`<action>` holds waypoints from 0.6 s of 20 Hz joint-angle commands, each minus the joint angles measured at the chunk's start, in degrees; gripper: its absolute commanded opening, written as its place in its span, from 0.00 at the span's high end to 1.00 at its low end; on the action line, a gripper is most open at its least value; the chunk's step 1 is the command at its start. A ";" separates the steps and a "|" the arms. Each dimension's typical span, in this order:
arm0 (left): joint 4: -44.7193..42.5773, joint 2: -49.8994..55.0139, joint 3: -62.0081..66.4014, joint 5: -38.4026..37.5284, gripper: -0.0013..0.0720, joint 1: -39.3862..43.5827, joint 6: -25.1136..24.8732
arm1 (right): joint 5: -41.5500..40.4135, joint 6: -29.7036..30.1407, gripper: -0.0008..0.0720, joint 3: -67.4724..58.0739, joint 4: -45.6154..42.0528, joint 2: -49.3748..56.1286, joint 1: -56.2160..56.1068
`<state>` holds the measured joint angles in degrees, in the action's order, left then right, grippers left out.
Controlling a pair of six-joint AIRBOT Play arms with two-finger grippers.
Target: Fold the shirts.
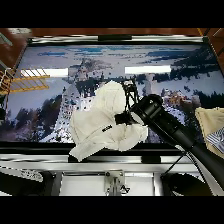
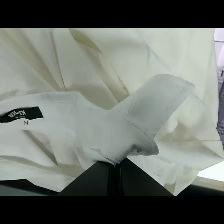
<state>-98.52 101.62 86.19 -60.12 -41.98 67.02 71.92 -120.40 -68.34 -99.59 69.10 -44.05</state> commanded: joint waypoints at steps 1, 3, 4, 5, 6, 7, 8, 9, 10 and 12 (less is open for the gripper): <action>0.24 2.45 0.17 0.96 0.37 -0.35 -0.61 | -0.02 -0.28 0.89 -0.04 -0.02 0.02 -0.04; 1.05 3.61 0.17 0.55 0.44 -0.20 -1.09 | -0.20 -0.81 0.89 -0.04 0.02 0.02 -0.04; 1.79 4.04 0.17 0.55 0.45 -0.11 -1.81 | -0.20 -1.18 0.89 -0.04 0.02 0.02 -0.04; 2.10 4.24 0.17 0.61 0.50 -0.09 -1.88 | -0.20 -1.51 0.89 -0.04 0.02 0.02 -0.04; 2.10 4.31 0.17 0.72 0.53 -0.09 -1.88 | -0.20 -1.53 0.89 -0.04 0.02 0.02 -0.04; 2.10 4.28 0.17 0.72 0.55 -0.15 -1.88 | -0.17 -1.55 0.89 -0.04 0.02 0.02 -0.04; 2.10 4.22 0.17 0.59 0.65 -0.15 -1.88 | -0.17 -1.53 0.89 -0.04 0.02 0.02 -0.04; 2.10 4.11 0.17 0.57 0.65 -0.13 -1.88 | -0.20 -1.53 0.89 -0.04 0.00 0.02 -0.04; 2.12 3.98 0.20 0.52 0.72 -0.07 -1.88 | -0.20 -1.53 0.89 -0.04 0.00 0.02 -0.04; 2.16 3.50 0.20 0.46 0.90 0.24 -2.14 | -0.20 -1.51 0.89 -0.04 -0.15 0.02 -0.04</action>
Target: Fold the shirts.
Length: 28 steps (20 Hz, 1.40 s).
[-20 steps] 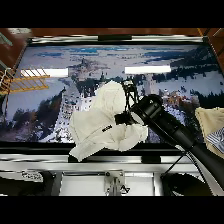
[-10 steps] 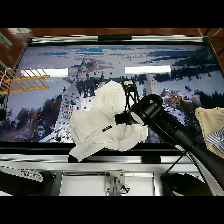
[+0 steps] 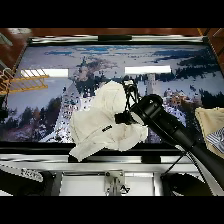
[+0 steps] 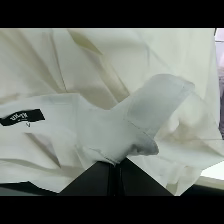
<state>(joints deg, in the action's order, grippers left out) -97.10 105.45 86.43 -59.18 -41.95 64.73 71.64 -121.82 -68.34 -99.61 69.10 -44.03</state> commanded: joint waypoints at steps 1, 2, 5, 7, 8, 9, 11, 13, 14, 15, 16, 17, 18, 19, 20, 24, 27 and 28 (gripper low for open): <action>1.36 -0.66 -0.04 -0.74 0.91 0.50 -0.76 | 0.11 -0.09 0.89 -0.04 -0.39 0.02 -0.07; 1.64 -1.05 0.00 -0.87 0.91 0.81 -1.07 | 0.09 -0.09 0.89 -0.04 -0.70 0.02 -0.07; 2.05 -3.50 0.09 -0.79 0.91 1.84 -1.07 | 0.15 -0.09 0.89 -0.04 -2.27 0.02 -0.07; 2.21 -6.03 0.11 -0.81 0.91 2.12 -0.98 | 0.22 -0.11 0.89 -0.04 -4.13 0.00 -0.07; 2.21 -7.54 0.11 -0.85 0.91 2.21 -0.35 | 0.44 -0.11 0.89 -0.07 -5.73 0.00 -0.07; 2.19 -9.44 0.11 -0.83 0.91 2.23 0.52 | 1.16 -0.11 0.89 -0.35 -7.52 -0.04 0.07; 2.16 -13.51 0.31 -0.83 0.91 2.21 2.01 | 3.69 -0.04 0.89 -2.73 -8.59 -0.04 2.34; 2.23 -17.88 0.55 -0.85 0.91 2.40 4.70 | 5.09 1.33 0.89 -6.32 -8.48 -0.04 5.84; 2.69 -20.22 0.52 -0.81 0.91 2.89 6.64 | 5.33 3.02 0.89 -8.70 -8.33 -0.04 7.67; 4.85 -22.73 0.52 -0.76 0.91 3.65 8.46 | 5.33 4.33 0.89 -10.88 -8.33 -0.04 9.25; 7.85 -24.96 0.52 -0.83 0.91 4.81 9.92 | 5.38 5.57 0.89 -13.11 -8.33 -0.04 10.78; 11.74 -27.39 0.52 -0.90 0.91 6.75 11.08 | 5.62 6.29 0.89 -14.93 -8.24 -0.04 12.11; 15.96 -29.88 0.50 -1.27 0.91 9.42 11.47 | 6.05 6.69 0.89 -16.13 -7.61 -0.04 13.20; 19.32 -32.17 0.50 -1.84 0.91 12.52 11.69 | 6.36 7.19 0.89 -16.70 -6.32 -0.04 14.16; 21.20 -34.53 0.50 -2.95 0.91 16.24 11.69 | 6.64 7.87 0.89 -16.70 -4.81 0.00 14.86; 20.35 -43.89 -0.74 -15.41 0.91 34.77 12.09 | 8.13 10.75 0.89 -16.70 -4.70 0.44 15.06; 19.15 -53.18 -8.79 -23.96 0.91 49.75 13.86 | 8.11 11.19 0.89 -16.70 -7.87 0.44 15.06; 15.28 -56.46 -12.35 -27.54 0.91 55.63 15.98 | 8.15 11.45 0.89 -16.70 -8.61 0.44 15.06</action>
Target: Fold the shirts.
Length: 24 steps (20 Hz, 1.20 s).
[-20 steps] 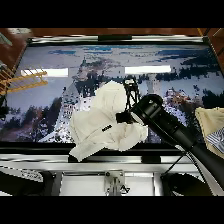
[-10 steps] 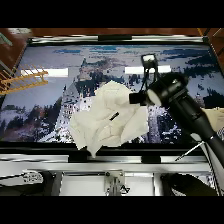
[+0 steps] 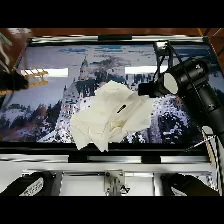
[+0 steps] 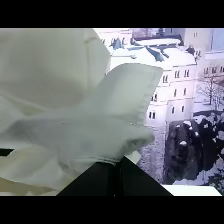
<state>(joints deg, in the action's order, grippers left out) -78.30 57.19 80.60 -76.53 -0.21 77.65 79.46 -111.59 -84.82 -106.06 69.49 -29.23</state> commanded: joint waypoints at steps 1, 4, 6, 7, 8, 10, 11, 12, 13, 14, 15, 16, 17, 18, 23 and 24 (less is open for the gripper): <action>-7.72 -11.15 -9.75 -14.14 0.91 19.23 4.59 | 0.31 1.84 0.89 -0.22 -2.67 0.04 0.33; -12.13 -18.91 -18.34 -23.69 0.91 32.94 8.57 | 0.39 2.47 0.89 -0.22 -2.32 0.04 1.70; -12.11 -22.64 -22.18 -26.64 0.91 41.24 10.86 | 0.61 2.93 0.89 -0.22 -2.05 0.04 2.78; -12.02 -23.74 -23.47 -27.52 0.91 45.42 11.21 | 0.74 3.67 0.89 -0.22 -1.79 0.04 3.10; -11.10 -24.44 -24.55 -27.45 0.91 50.03 11.17 | 0.85 4.55 0.89 -0.22 -1.86 0.04 3.10; -10.54 -24.52 -26.51 -25.97 0.91 58.49 11.30 | 1.11 5.42 0.89 -0.22 -1.84 0.04 3.04; -12.37 -24.33 -27.96 -24.96 0.91 61.53 12.50 | 1.25 5.42 0.89 -0.22 -1.81 0.04 3.04; -14.40 -24.00 -29.68 -23.56 0.91 63.56 13.57 | 1.55 5.42 0.89 -0.22 -1.60 0.02 3.04; -15.89 -23.63 -31.19 -21.07 0.91 64.19 14.86 | 1.92 5.77 0.89 -0.22 -0.70 0.02 3.04; -16.61 -23.15 -32.61 -17.40 0.91 64.02 16.76 | 2.38 6.38 0.89 -0.22 0.26 0.02 3.04; -17.31 -22.40 -33.64 -13.79 0.91 63.54 18.62 | 2.91 6.71 0.89 -0.22 1.33 0.02 3.04; -18.25 -21.33 -33.99 -11.65 0.91 62.86 20.44 | 3.43 6.84 0.89 -0.22 2.29 -0.09 3.04; -19.28 -19.89 -33.97 -10.21 0.91 62.18 21.24 | 3.65 6.95 0.89 -0.22 2.78 -0.33 3.04; -19.17 -18.71 -33.97 -8.20 0.91 61.72 20.44 | 3.72 6.97 0.89 -0.22 2.99 -0.59 2.97; -16.48 -12.85 -33.94 -3.72 0.91 61.77 10.86 | 3.69 7.34 0.89 -0.22 2.84 -1.95 2.99; -16.17 -13.07 -33.94 -4.04 0.91 61.77 10.49 | 3.74 7.34 0.89 -0.22 2.34 -2.23 2.99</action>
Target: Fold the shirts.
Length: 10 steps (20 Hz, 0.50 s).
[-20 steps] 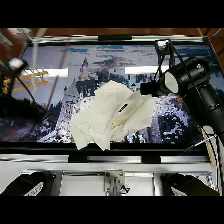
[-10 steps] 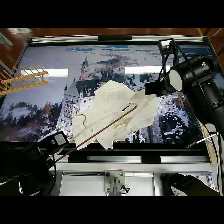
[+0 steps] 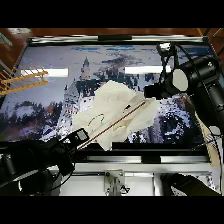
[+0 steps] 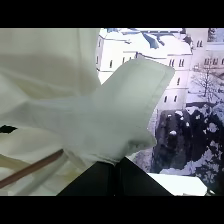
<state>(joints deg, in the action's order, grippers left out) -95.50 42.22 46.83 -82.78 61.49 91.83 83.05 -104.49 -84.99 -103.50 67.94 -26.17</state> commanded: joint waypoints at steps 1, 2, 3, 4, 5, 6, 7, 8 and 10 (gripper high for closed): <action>0.87 1.03 -0.17 1.25 0.91 0.04 -3.72 | 0.22 0.26 0.89 -0.04 -0.63 -0.92 -0.07; 0.76 0.09 -0.20 0.46 0.91 0.04 -3.78 | 0.22 0.24 0.89 -0.07 -0.59 -1.11 -0.07; 0.83 -0.66 -0.20 0.28 0.91 0.04 -3.78 | 0.17 0.24 0.89 -0.04 -0.55 -1.22 -0.07; 1.03 -0.85 -0.20 0.33 0.91 0.04 -3.80 | 0.11 0.22 0.89 -0.04 -0.31 -1.27 -0.07; 1.11 -0.39 -0.22 0.96 0.91 0.02 -3.78 | 0.11 0.22 0.89 -0.04 -0.07 -1.27 -0.07; 1.46 0.35 -0.22 2.27 0.91 0.02 -3.74 | 0.13 0.24 0.89 -0.07 0.11 -1.27 -0.07; 1.86 1.55 -0.22 4.02 0.91 -0.04 -3.52 | 0.13 0.24 0.89 -0.07 0.44 -1.42 -0.07; 3.02 3.02 -0.22 5.42 0.91 -0.04 -3.56 | 0.09 0.24 0.89 -0.04 0.61 -1.84 -0.07; 4.28 7.06 -0.22 7.87 0.91 -0.04 -3.43 | 0.09 0.26 0.89 -0.07 0.92 -3.43 -0.09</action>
<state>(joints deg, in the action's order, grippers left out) -92.95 45.54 46.63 -78.63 61.49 88.47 83.13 -104.27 -84.99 -103.22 65.89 -26.17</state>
